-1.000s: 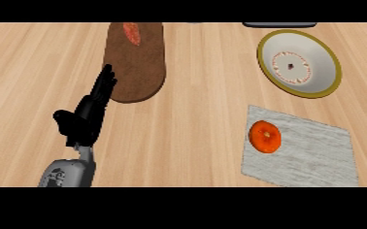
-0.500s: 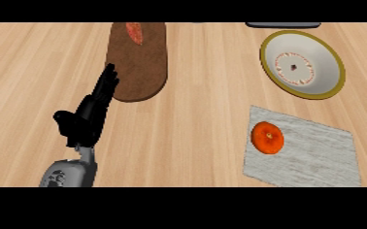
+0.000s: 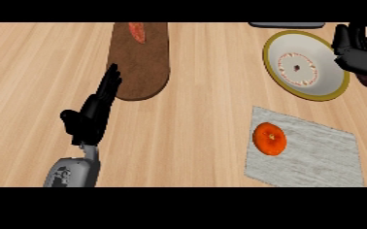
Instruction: Pick the cupcake from the placemat and place it in the bowl
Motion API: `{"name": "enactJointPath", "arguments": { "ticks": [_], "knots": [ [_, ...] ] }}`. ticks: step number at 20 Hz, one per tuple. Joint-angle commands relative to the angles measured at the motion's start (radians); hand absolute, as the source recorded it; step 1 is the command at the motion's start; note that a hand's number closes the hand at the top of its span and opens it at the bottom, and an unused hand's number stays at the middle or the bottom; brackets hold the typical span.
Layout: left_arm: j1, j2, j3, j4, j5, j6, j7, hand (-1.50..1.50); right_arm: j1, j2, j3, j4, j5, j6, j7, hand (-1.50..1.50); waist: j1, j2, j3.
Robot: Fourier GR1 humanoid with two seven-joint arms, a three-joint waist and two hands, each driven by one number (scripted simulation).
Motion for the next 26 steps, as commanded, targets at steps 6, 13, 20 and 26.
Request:
{"name": "enactJointPath", "arguments": {
  "ticks": [6, 13, 20, 26],
  "knots": [
    [0.000, -0.001, -0.012, -0.049, -0.003, -0.005, 0.035, 0.00, -0.174, 0.029, 0.024, 0.538, 0.238, -0.162, -0.314, 1.50, 0.005, -0.001, 0.001],
    [-0.002, -0.008, -0.023, -0.052, -0.005, -0.008, 0.048, 0.00, -0.245, 0.060, 0.026, 0.939, 0.369, -0.338, -0.509, 1.50, 0.024, 0.006, 0.002],
    [-0.011, -0.007, -0.016, -0.020, 0.007, -0.023, 0.030, 0.00, -0.338, 0.050, 0.020, 1.201, 0.354, -0.157, -0.599, -1.50, 0.030, 0.010, 0.002],
    [-0.037, 0.004, 0.008, 0.038, 0.014, -0.032, -0.002, 0.00, -0.370, 0.042, -0.030, 1.319, 0.310, -0.073, -0.794, -1.50, 0.025, 0.013, 0.003]
  ]
}}
